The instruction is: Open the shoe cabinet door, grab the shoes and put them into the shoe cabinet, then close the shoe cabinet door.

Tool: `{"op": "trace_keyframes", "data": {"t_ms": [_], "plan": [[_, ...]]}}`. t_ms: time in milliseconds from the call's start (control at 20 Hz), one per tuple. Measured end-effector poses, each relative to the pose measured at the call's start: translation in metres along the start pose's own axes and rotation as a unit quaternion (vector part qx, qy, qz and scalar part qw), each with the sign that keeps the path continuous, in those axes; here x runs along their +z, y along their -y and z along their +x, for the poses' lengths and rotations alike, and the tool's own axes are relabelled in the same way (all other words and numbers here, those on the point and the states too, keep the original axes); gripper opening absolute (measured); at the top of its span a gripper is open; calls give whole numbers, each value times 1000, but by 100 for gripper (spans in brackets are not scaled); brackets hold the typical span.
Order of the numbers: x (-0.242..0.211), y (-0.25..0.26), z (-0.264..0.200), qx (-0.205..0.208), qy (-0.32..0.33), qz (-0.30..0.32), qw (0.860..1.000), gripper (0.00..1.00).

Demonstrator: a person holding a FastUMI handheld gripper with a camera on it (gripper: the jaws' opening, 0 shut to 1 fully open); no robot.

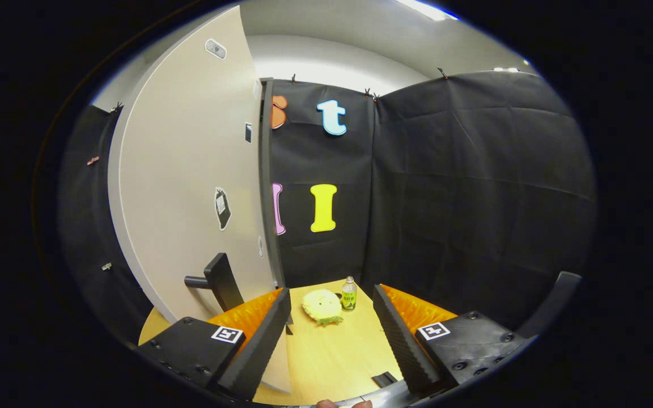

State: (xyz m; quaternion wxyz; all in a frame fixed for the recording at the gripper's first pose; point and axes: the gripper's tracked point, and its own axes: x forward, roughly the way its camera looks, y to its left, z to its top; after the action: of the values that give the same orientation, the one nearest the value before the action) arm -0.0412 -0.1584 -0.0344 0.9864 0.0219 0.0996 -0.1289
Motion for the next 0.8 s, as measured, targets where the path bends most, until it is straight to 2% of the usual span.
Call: {"op": "trace_keyframes", "data": {"t_ms": [150, 450, 800], "plan": [[1, -25, -4, 8, 10, -11, 1000, 96], [-5, -79, -3, 48, 7, 28, 998, 96], [7, -152, 2, 94, 16, 25, 995, 96]]}}
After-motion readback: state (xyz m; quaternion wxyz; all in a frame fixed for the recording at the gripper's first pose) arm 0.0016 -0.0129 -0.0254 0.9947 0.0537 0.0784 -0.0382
